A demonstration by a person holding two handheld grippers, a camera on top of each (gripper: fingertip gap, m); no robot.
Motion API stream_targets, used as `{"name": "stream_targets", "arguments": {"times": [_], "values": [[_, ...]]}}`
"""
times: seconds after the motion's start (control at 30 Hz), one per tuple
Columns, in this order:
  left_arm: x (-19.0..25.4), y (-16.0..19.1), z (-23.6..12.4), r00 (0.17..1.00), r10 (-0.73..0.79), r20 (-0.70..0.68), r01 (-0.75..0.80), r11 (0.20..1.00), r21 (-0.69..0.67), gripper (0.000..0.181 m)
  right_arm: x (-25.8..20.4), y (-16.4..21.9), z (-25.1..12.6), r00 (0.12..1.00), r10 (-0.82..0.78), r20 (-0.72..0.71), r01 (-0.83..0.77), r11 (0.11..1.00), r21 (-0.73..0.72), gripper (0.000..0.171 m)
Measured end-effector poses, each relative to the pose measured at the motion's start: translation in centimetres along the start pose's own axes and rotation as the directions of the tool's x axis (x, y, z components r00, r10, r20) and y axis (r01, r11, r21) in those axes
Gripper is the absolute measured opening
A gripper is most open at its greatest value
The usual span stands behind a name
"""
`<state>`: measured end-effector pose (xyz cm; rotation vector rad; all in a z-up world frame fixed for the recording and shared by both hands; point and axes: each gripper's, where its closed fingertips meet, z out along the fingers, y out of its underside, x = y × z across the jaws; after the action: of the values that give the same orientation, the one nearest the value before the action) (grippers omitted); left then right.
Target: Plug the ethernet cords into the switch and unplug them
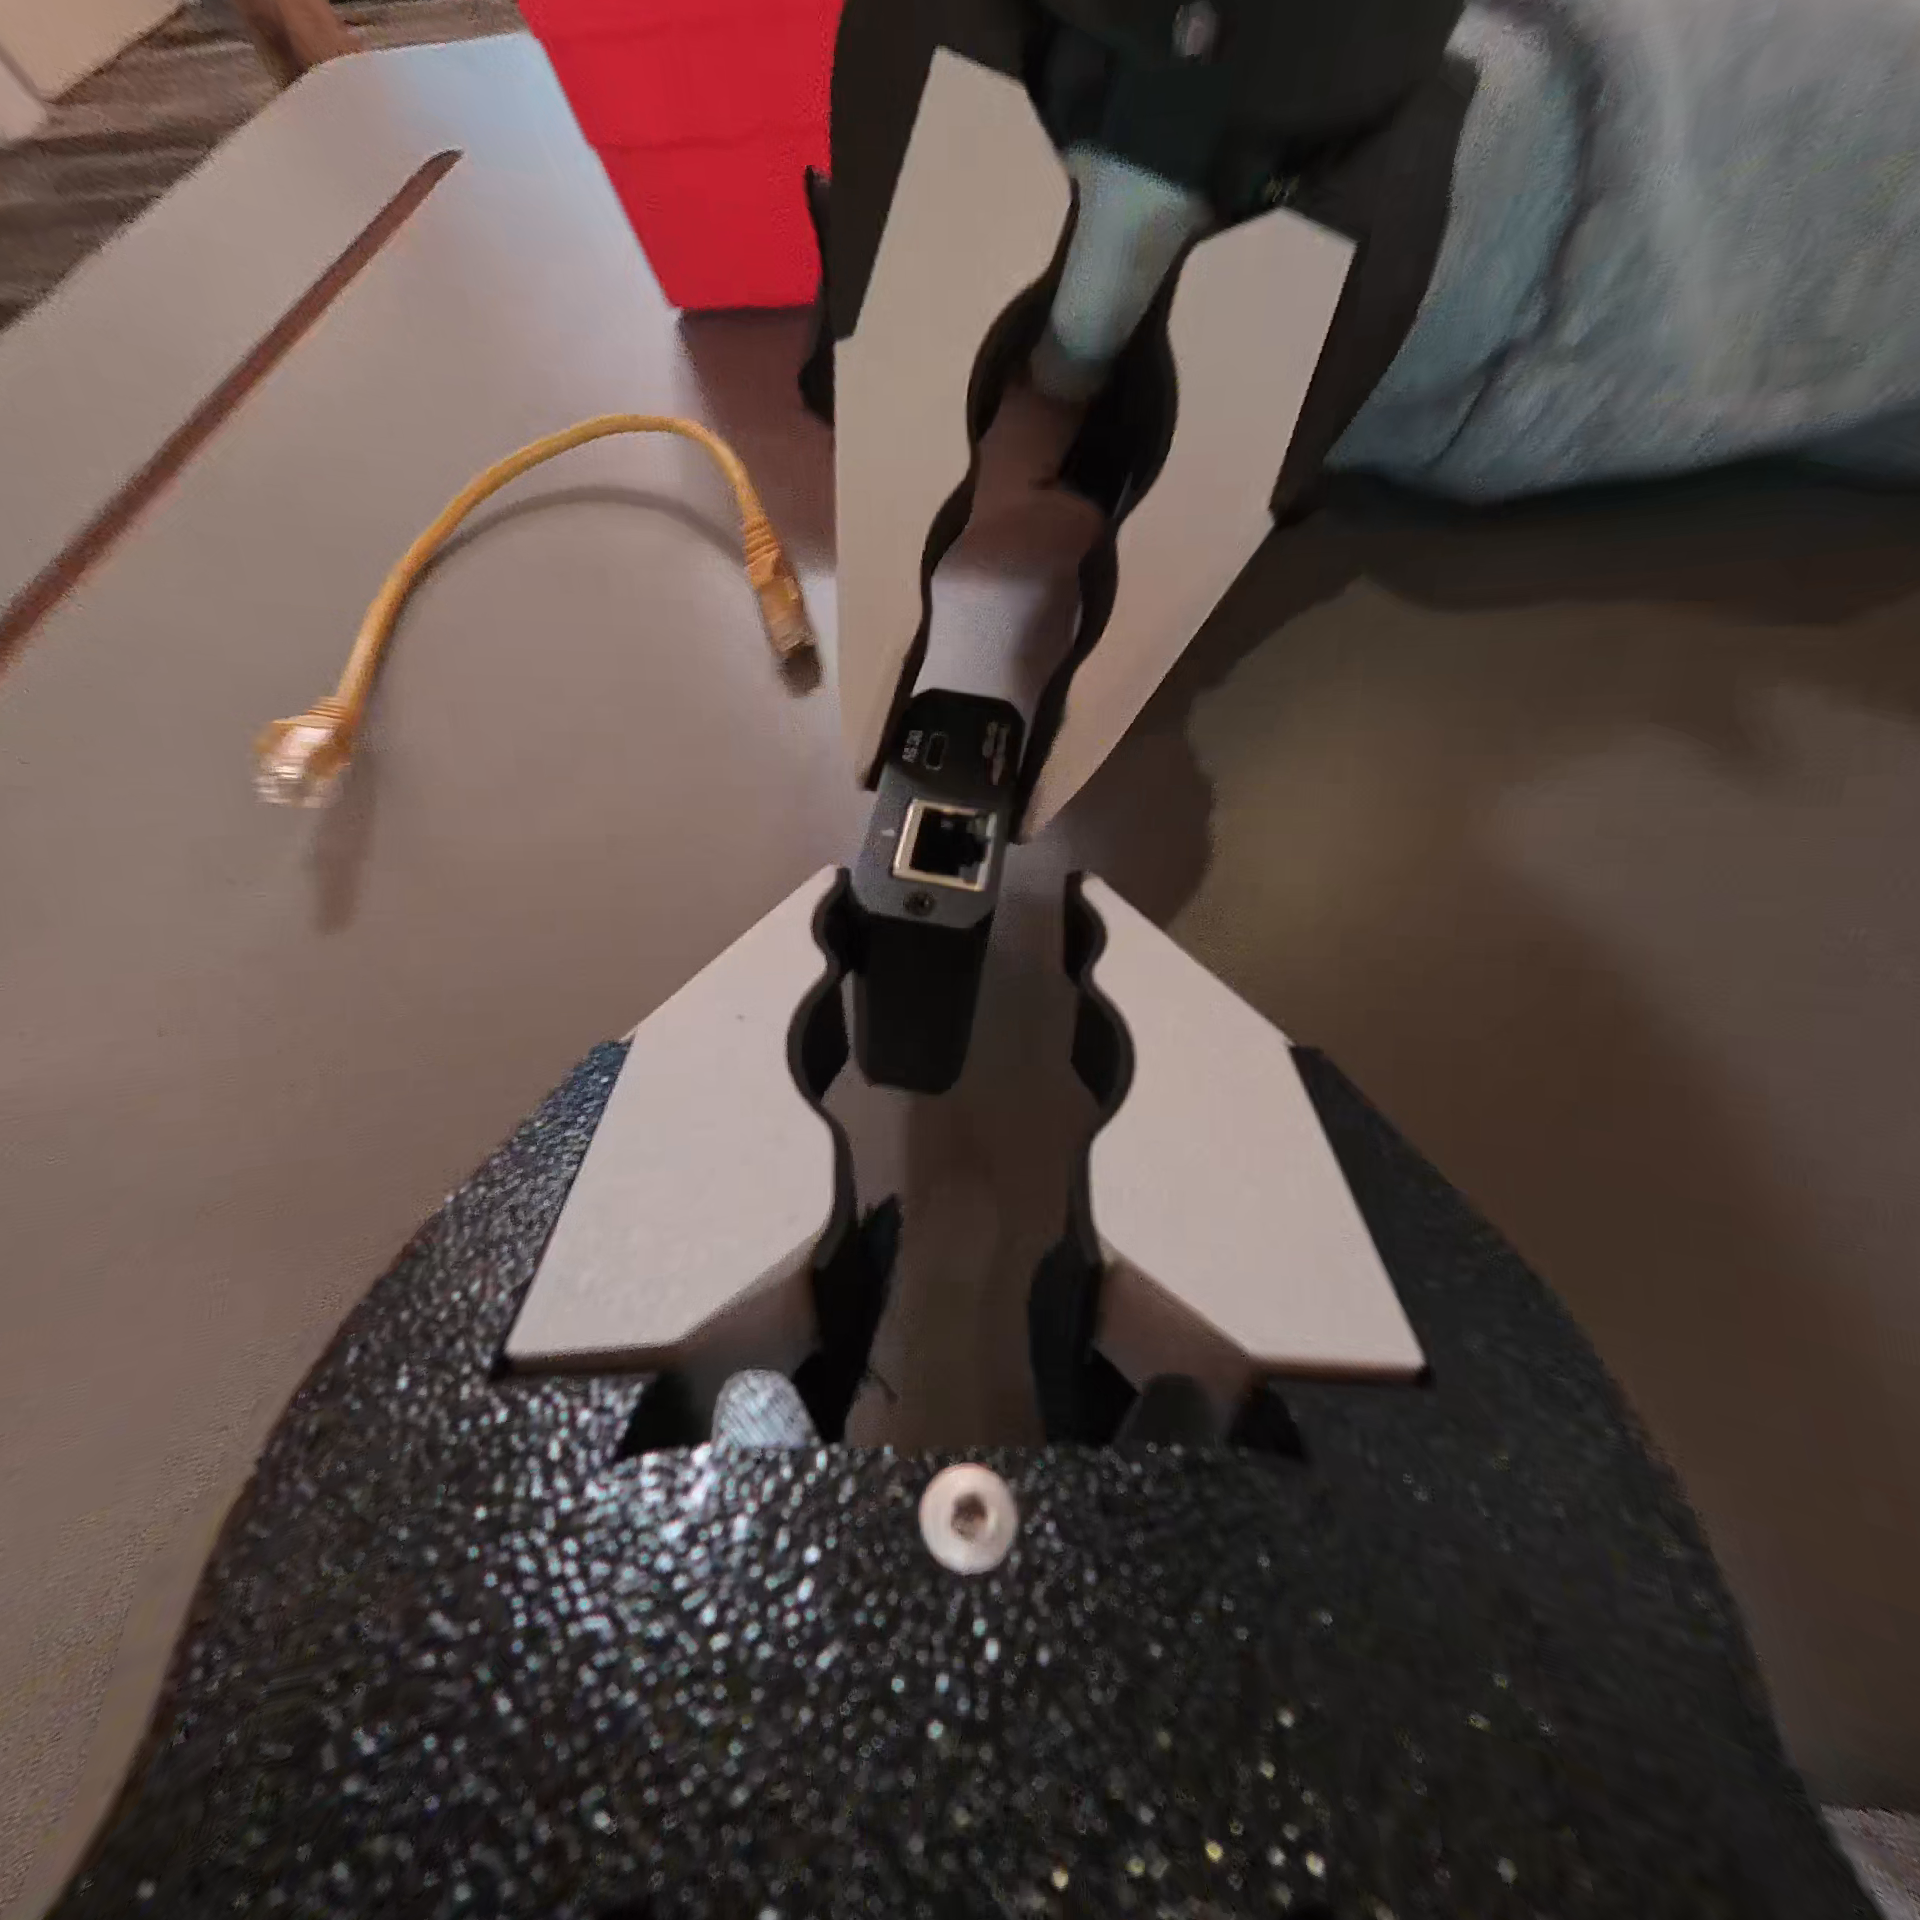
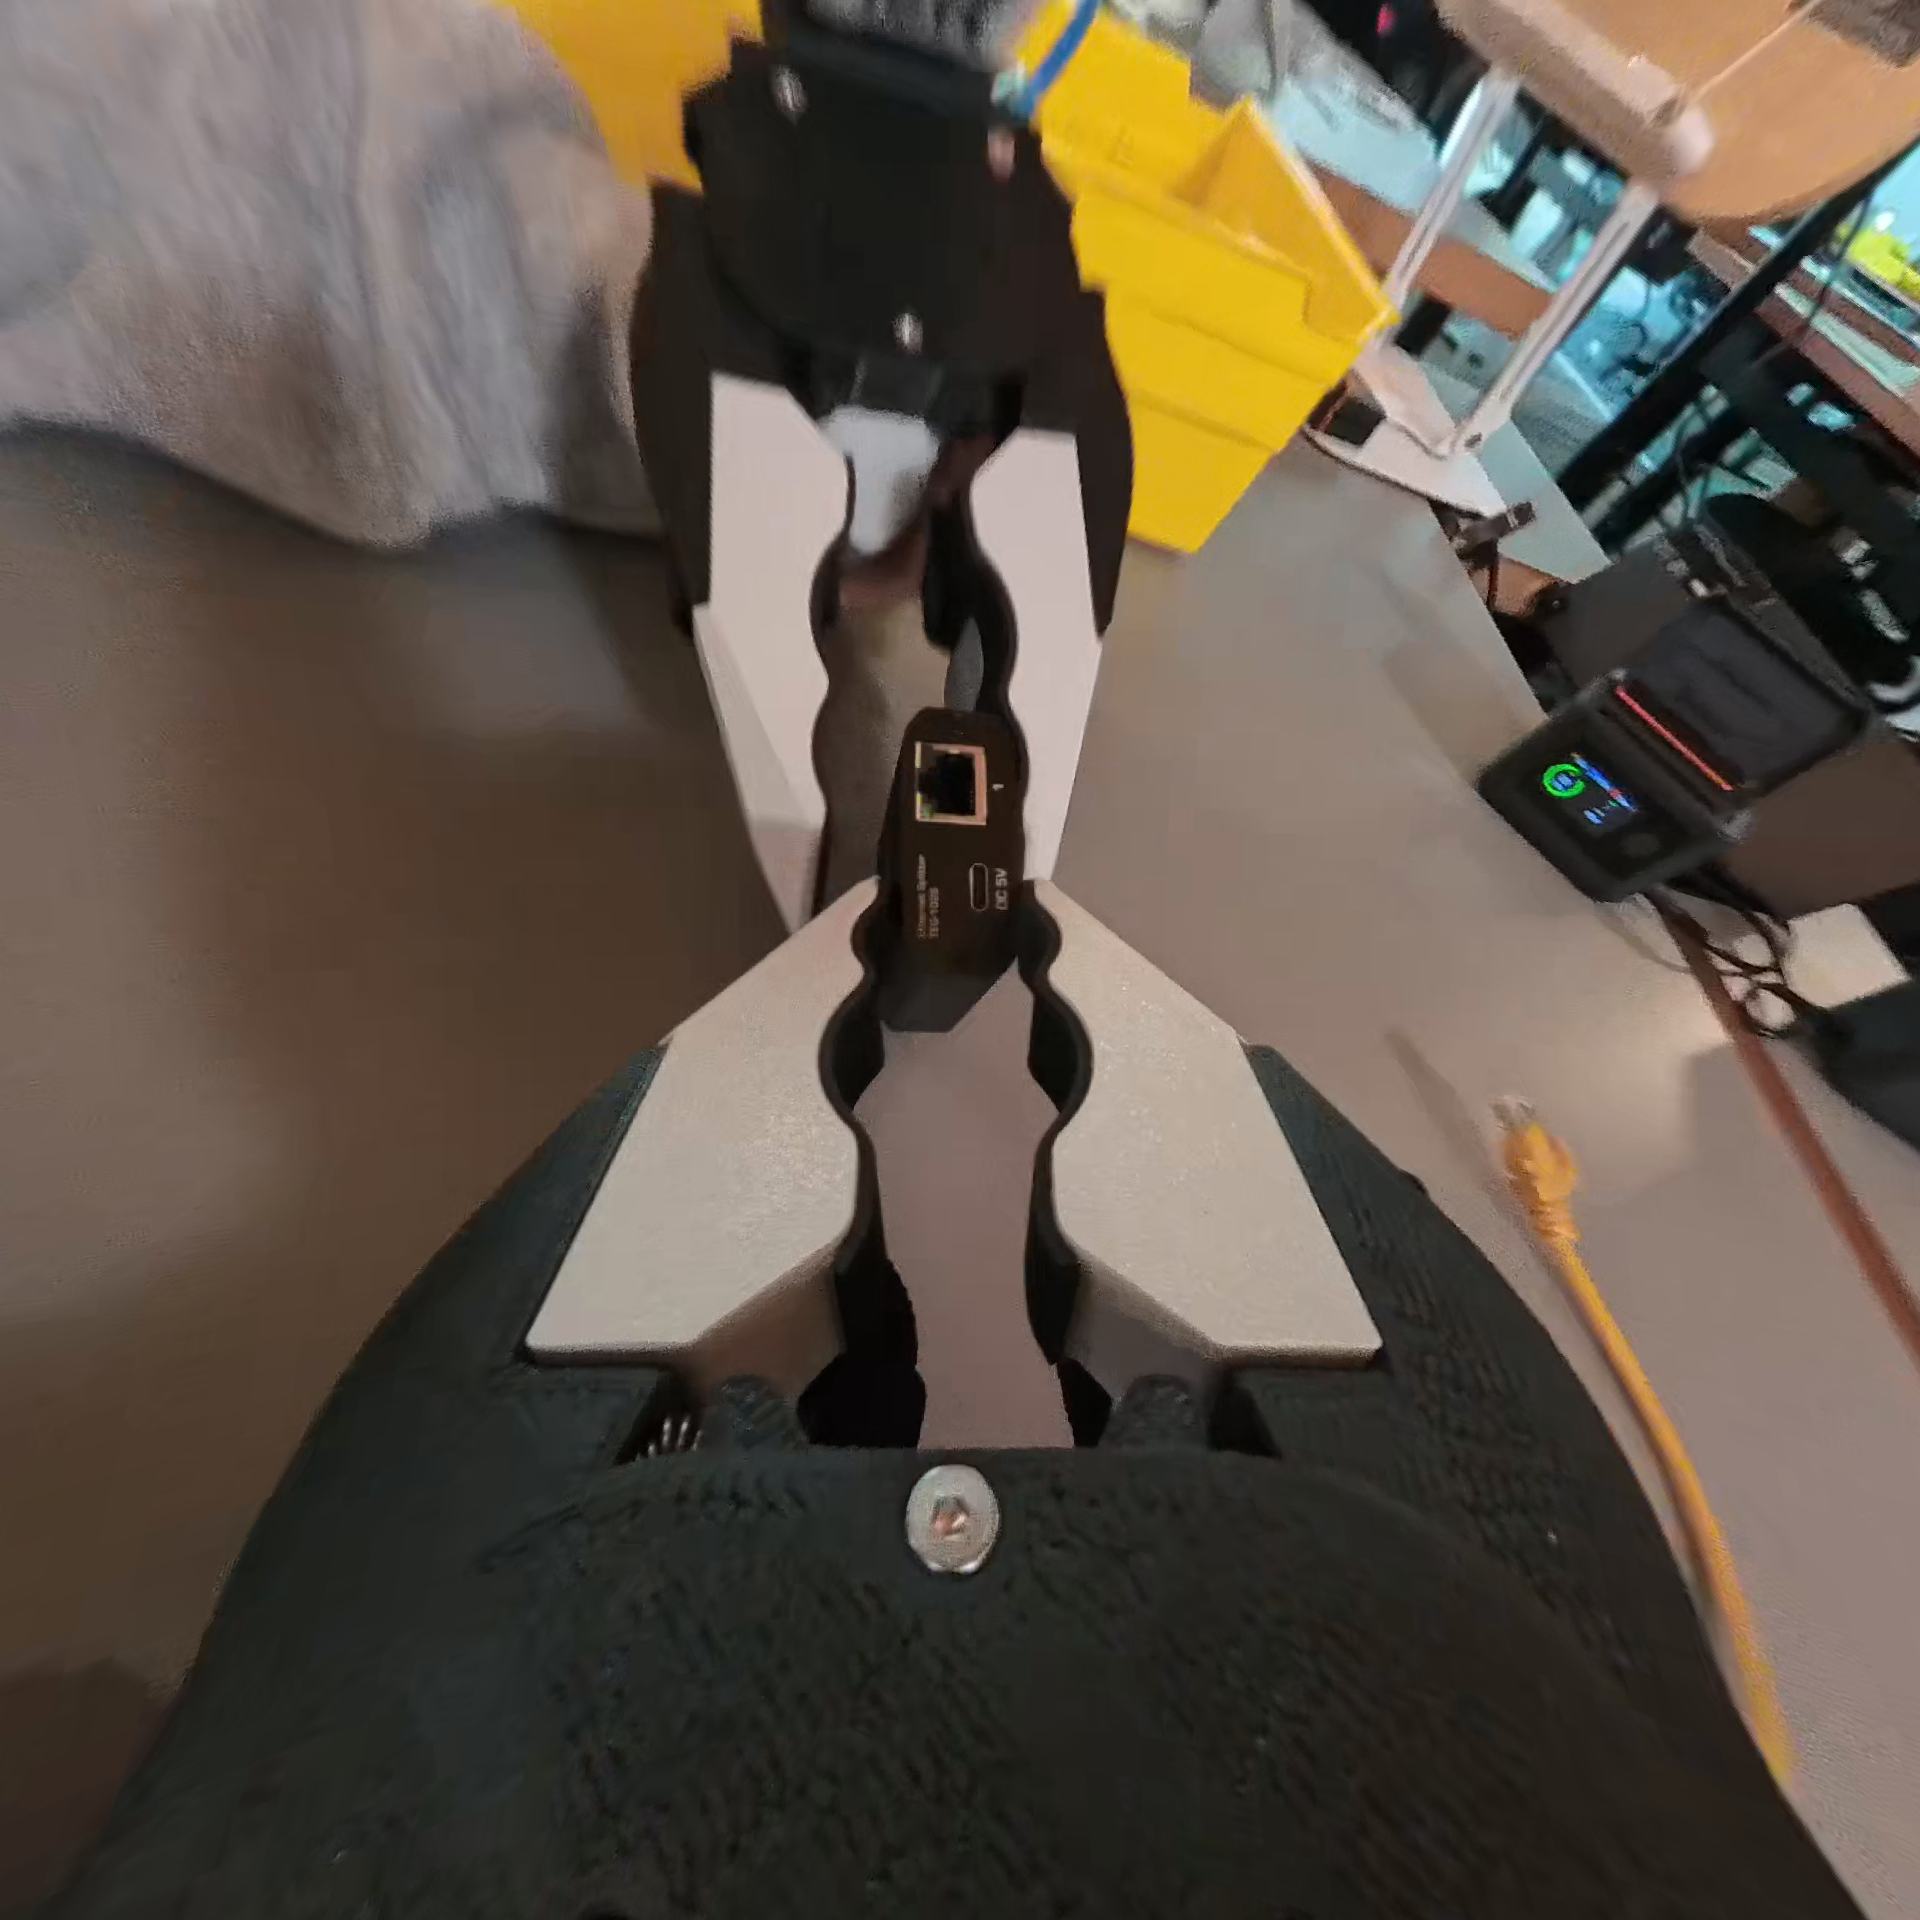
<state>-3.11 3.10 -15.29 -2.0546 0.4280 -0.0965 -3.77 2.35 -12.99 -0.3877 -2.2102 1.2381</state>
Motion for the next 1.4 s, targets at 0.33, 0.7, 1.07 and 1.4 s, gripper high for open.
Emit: {"name": "stream_targets", "arguments": {"times": [0.33,0.7,1.07,1.4], "values": [[-0.9,-1.5,-1.2,0.988,-0.146,-0.055,0.153,0.975,0.163,0.022,3.4,-3.1,-2.7,0.964,0.265,-0.024,-0.241,0.907,0.345,0.03],[-12.9,2.2,-2.4,0.726,0.223,0.651,-0.12,0.972,-0.2,0.022,14.2,6.8,-2.2,0.83,0.182,-0.527,-0.266,0.96,-0.087,0.039],[-13.0,1.8,-2.1,0.78,0.137,0.611,-0.094,0.99,-0.102,0.022,16.5,10.4,2.1,0.901,0.252,-0.353,-0.363,0.884,-0.294,0.061],[-13.5,1.7,-2.7,0.768,0.096,0.634,-0.07,0.995,-0.066,0.022,17.7,8.9,1.8,0.93,0.205,-0.304,-0.32,0.859,-0.399,0.051]]}}
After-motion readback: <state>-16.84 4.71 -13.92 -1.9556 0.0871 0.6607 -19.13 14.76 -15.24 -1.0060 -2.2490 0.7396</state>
